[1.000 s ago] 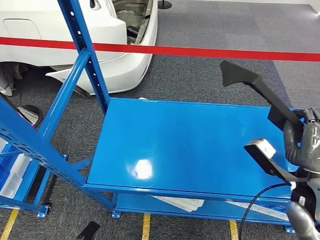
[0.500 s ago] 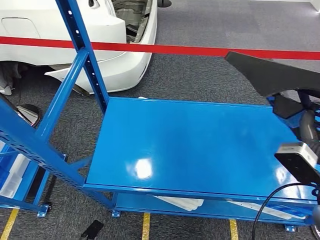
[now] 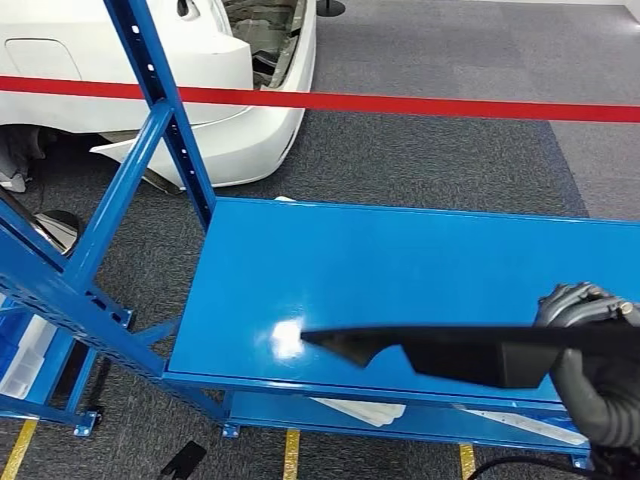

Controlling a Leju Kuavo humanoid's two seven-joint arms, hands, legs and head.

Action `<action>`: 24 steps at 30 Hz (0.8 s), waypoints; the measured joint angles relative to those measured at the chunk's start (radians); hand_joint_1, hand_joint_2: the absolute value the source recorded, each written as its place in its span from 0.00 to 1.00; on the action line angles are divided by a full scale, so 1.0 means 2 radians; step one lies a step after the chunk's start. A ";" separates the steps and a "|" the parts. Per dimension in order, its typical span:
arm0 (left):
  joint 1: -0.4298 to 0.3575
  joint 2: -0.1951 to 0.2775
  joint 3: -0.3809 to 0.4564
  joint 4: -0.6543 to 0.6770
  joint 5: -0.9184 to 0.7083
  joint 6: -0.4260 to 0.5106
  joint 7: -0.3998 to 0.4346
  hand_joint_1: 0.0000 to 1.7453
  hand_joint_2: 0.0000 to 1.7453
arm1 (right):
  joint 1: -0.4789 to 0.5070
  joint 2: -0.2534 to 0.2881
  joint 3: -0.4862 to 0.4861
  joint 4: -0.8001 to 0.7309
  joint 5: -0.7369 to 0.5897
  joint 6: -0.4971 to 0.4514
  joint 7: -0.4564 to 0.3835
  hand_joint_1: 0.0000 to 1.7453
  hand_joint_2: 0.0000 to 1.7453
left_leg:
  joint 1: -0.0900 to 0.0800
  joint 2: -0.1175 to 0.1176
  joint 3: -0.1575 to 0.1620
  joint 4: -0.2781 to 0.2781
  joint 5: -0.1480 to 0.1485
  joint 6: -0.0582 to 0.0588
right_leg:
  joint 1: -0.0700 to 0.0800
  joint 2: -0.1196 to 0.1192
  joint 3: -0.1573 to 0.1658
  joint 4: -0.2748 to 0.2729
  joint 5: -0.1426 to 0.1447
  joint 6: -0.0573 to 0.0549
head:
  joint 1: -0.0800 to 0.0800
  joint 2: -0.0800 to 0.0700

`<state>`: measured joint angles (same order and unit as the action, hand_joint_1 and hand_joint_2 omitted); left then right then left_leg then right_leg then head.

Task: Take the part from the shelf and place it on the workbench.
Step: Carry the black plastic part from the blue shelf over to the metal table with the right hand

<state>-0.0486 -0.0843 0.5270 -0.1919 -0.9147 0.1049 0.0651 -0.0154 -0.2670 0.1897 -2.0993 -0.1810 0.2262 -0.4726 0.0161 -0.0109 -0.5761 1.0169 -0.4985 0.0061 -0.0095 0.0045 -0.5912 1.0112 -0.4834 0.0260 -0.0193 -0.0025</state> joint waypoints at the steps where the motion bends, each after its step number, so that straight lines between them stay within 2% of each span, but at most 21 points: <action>1: -0.001 0.000 0.000 0.000 -0.002 0.000 0.000 0.00 1.00 | 0.006 0.009 0.005 -0.001 -0.009 0.011 -0.001 1.00 1.00 | 0.001 0.000 0.000 0.000 -0.001 -0.003 | -0.001 0.000 0.000 0.000 0.000 -0.003 | 0.000 0.000; 3: -0.002 0.000 0.000 0.000 -0.005 0.000 0.000 0.00 1.00 | 0.014 0.025 0.015 -0.001 -0.021 0.025 -0.001 1.00 1.00 | 0.001 0.001 -0.005 0.014 -0.014 -0.007 | -0.002 -0.001 0.001 -0.002 0.001 -0.011 | 0.000 0.000; 4: -0.003 0.000 0.000 0.000 -0.007 0.000 -0.001 0.00 1.00 | 0.017 0.034 0.021 -0.001 -0.025 0.032 0.001 1.00 1.00 | 0.002 0.001 -0.014 0.037 -0.029 -0.009 | -0.003 -0.001 0.001 -0.003 0.002 -0.014 | 0.000 0.000; 6: -0.003 -0.001 0.000 0.000 -0.009 0.001 -0.001 0.00 1.00 | 0.026 0.050 0.035 0.000 -0.029 0.043 0.003 1.00 1.00 | 0.001 0.001 -0.044 0.105 -0.062 -0.011 | -0.002 -0.002 0.001 -0.003 0.001 -0.017 | -0.001 0.000; 7: -0.002 -0.001 0.000 0.000 -0.010 0.001 -0.001 0.00 1.00 | 0.030 0.058 0.043 0.002 -0.029 0.047 0.004 1.00 1.00 | 0.001 0.001 -0.057 0.133 -0.072 -0.011 | -0.001 -0.002 0.002 -0.003 0.001 -0.018 | -0.001 0.000; 8: -0.002 -0.002 0.000 0.000 -0.011 0.001 0.000 0.00 1.00 | 0.034 0.064 0.052 0.004 -0.029 0.049 0.004 1.00 1.00 | 0.001 0.001 -0.062 0.144 -0.071 -0.011 | -0.001 -0.002 0.002 -0.003 0.001 -0.018 | -0.001 0.000; 9: -0.002 -0.002 0.000 0.000 -0.012 0.002 0.000 0.00 1.00 | 0.036 0.070 0.059 0.006 -0.029 0.051 0.005 1.00 1.00 | 0.001 0.001 -0.057 0.134 -0.061 -0.011 | -0.001 -0.001 0.003 -0.003 0.001 -0.018 | -0.001 0.000; 12: -0.004 -0.002 0.000 0.000 -0.014 0.002 0.000 0.00 1.00 | 0.040 0.081 0.073 0.009 -0.029 0.054 0.005 1.00 1.00 | 0.001 0.001 -0.012 0.036 -0.012 -0.005 | 0.000 0.001 0.005 -0.001 -0.001 -0.015 | -0.001 0.000; 13: -0.004 -0.002 0.000 0.000 -0.014 0.002 0.000 0.00 1.00 | 0.040 0.083 0.075 0.009 -0.029 0.054 0.005 1.00 1.00 | 0.000 0.001 -0.002 0.014 -0.005 -0.004 | 0.001 0.001 0.004 -0.001 -0.001 -0.013 | 0.000 0.000; 14: -0.005 -0.002 0.000 0.000 -0.014 0.002 0.000 0.00 1.00 | 0.041 0.085 0.076 0.009 -0.029 0.054 0.005 1.00 1.00 | -0.001 0.001 0.002 0.003 -0.003 -0.003 | 0.002 0.001 0.004 0.000 -0.001 -0.011 | 0.000 0.000; 16: -0.004 -0.003 0.000 0.000 -0.014 0.002 0.000 0.00 1.00 | 0.042 0.087 0.078 0.010 -0.030 0.054 0.005 1.00 1.00 | -0.002 0.001 0.002 0.001 -0.002 0.000 | 0.001 0.001 0.003 -0.001 0.000 -0.005 | 0.000 0.000; 18: -0.004 -0.003 0.000 0.000 -0.014 0.003 0.000 0.00 1.00 | 0.042 0.088 0.080 0.010 -0.033 0.056 0.006 1.00 1.00 | 0.000 0.001 0.003 -0.001 0.001 0.006 | 0.000 0.001 0.000 0.010 -0.010 0.000 | 0.001 0.000; 19: -0.005 -0.004 0.000 0.000 -0.014 0.004 0.000 0.00 1.00 | 0.043 0.089 0.081 0.010 -0.037 0.060 0.008 1.00 1.00 | 0.001 0.002 0.003 -0.002 0.001 0.008 | 0.000 0.001 -0.007 0.028 -0.023 0.002 | 0.001 0.000; 21: -0.005 -0.004 0.000 0.000 -0.014 0.006 0.003 0.00 1.00 | 0.048 0.092 0.087 0.015 -0.044 0.069 0.012 1.00 1.00 | 0.001 0.002 0.003 -0.002 0.002 0.010 | -0.001 0.000 -0.034 0.092 -0.056 0.006 | 0.002 0.000; 22: -0.005 -0.005 0.000 0.000 -0.014 0.004 0.005 0.00 1.00 | 0.052 0.094 0.092 0.019 -0.047 0.073 0.014 1.00 1.00 | 0.001 0.002 0.003 -0.002 0.002 0.010 | -0.001 0.000 -0.048 0.123 -0.067 0.007 | 0.002 0.000; 23: -0.005 -0.005 0.001 0.000 -0.013 0.002 0.008 0.00 1.00 | 0.055 0.096 0.097 0.024 -0.050 0.076 0.016 1.00 1.00 | 0.001 0.003 0.003 -0.002 0.002 0.011 | -0.001 0.000 -0.056 0.140 -0.070 0.008 | 0.002 0.000; 24: -0.005 -0.005 0.002 0.000 -0.011 -0.001 0.011 0.00 1.00 | 0.059 0.098 0.102 0.029 -0.053 0.080 0.018 1.00 1.00 | 0.001 0.003 0.004 -0.002 0.002 0.010 | -0.001 0.000 -0.054 0.137 -0.063 0.008 | 0.002 0.000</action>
<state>-0.0592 -0.0939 0.5313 -0.1919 -0.9367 0.1020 0.0869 0.1021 -0.0718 0.3930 -2.0408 -0.2865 0.3857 -0.4365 0.0175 -0.0057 -0.5685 1.0136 -0.4954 0.0270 -0.0122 0.0043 -0.6997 1.2848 -0.6090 0.0414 -0.0160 -0.0027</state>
